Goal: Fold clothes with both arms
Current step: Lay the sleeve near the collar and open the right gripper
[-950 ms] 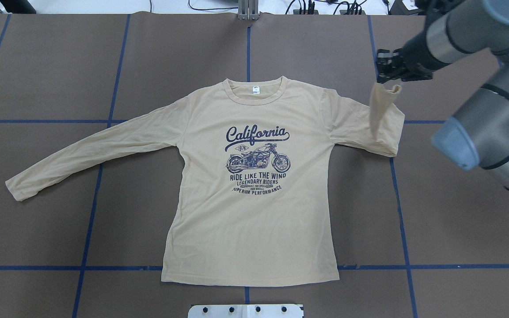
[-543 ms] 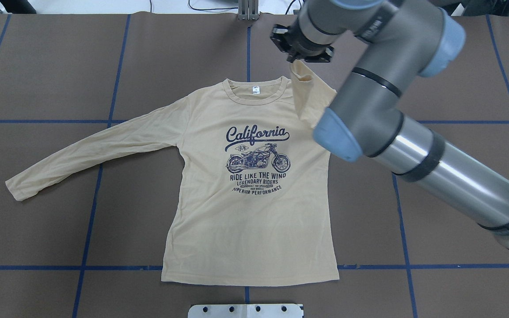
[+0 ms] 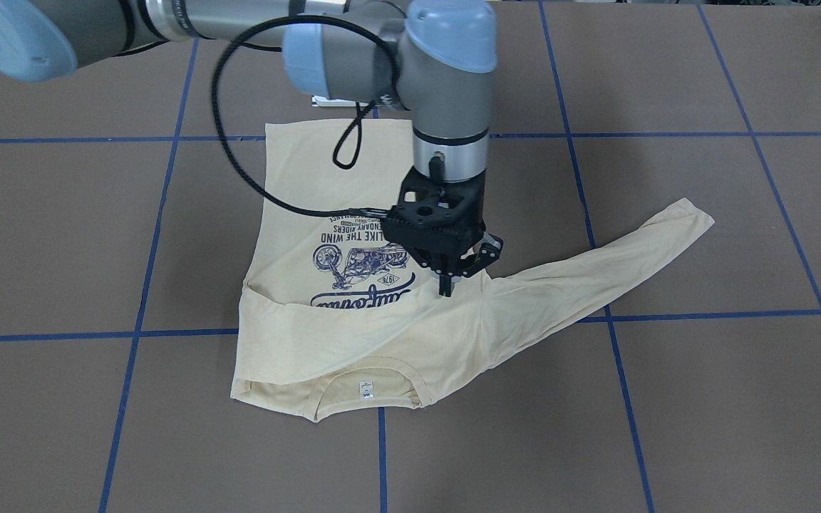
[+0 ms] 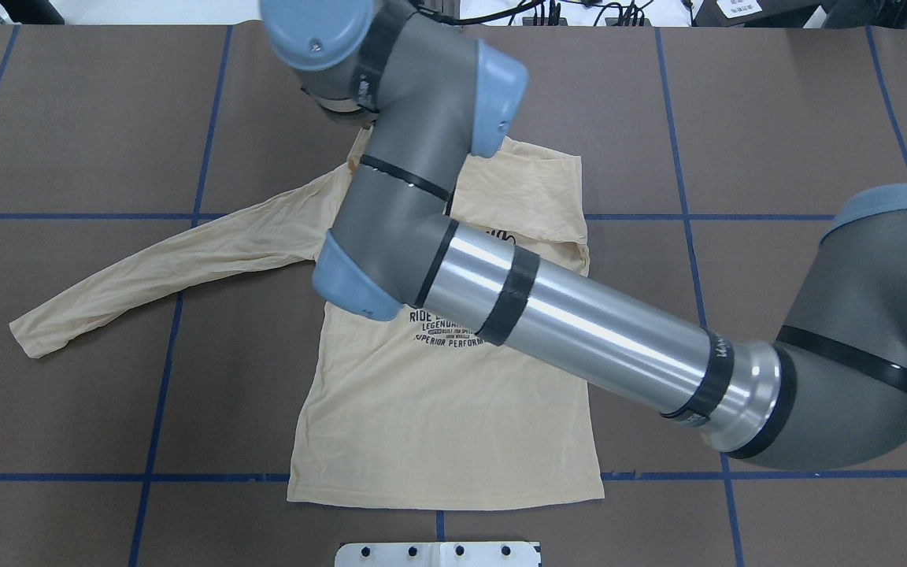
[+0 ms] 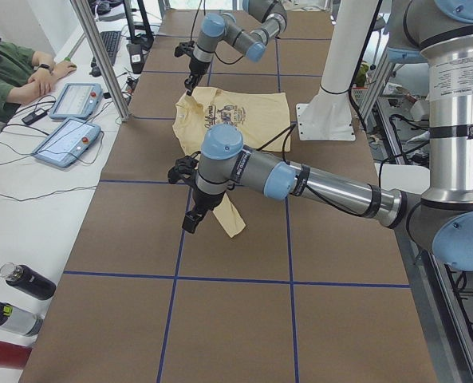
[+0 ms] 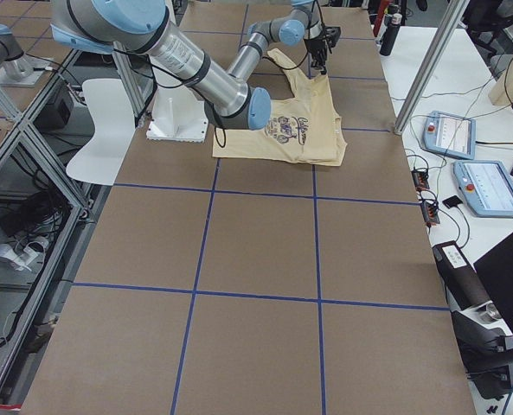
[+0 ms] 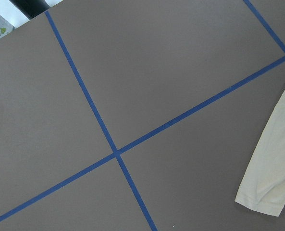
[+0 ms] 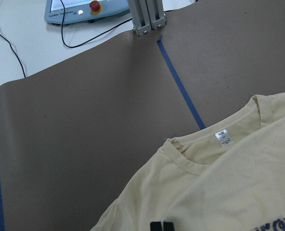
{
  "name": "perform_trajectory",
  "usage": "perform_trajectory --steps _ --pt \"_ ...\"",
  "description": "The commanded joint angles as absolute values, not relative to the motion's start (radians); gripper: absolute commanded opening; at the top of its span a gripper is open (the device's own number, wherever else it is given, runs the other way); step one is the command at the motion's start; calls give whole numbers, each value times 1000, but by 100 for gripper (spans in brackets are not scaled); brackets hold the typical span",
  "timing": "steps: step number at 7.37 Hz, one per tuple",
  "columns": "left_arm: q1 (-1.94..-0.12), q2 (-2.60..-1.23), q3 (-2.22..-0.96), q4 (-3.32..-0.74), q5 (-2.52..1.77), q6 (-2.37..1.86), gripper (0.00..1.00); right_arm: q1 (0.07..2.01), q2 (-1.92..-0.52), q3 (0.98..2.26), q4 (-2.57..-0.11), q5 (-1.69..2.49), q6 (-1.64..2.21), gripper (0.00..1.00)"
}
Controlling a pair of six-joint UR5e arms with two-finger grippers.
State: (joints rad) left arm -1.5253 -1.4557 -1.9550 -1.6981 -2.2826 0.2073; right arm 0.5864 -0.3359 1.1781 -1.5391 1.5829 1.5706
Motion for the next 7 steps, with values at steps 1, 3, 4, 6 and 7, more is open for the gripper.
perform_trajectory --steps 1,3,4,6,7 --pt "-1526 -1456 -1956 -1698 -2283 207 100 534 -244 995 -1453 1517 1597 47" --pt "-1526 -1457 -1957 -1700 -2283 207 100 534 -172 927 -1447 1516 1634 95" --pt "-1526 -1459 -1960 -1700 -2283 207 100 537 -160 927 -1445 1519 1637 96" --pt "-1494 -1576 -1933 -1697 -2283 206 100 566 -176 930 -1448 1569 1628 99" --pt "-1490 -1581 -1931 -1701 -2283 206 100 610 -223 981 -1457 1674 1590 99"
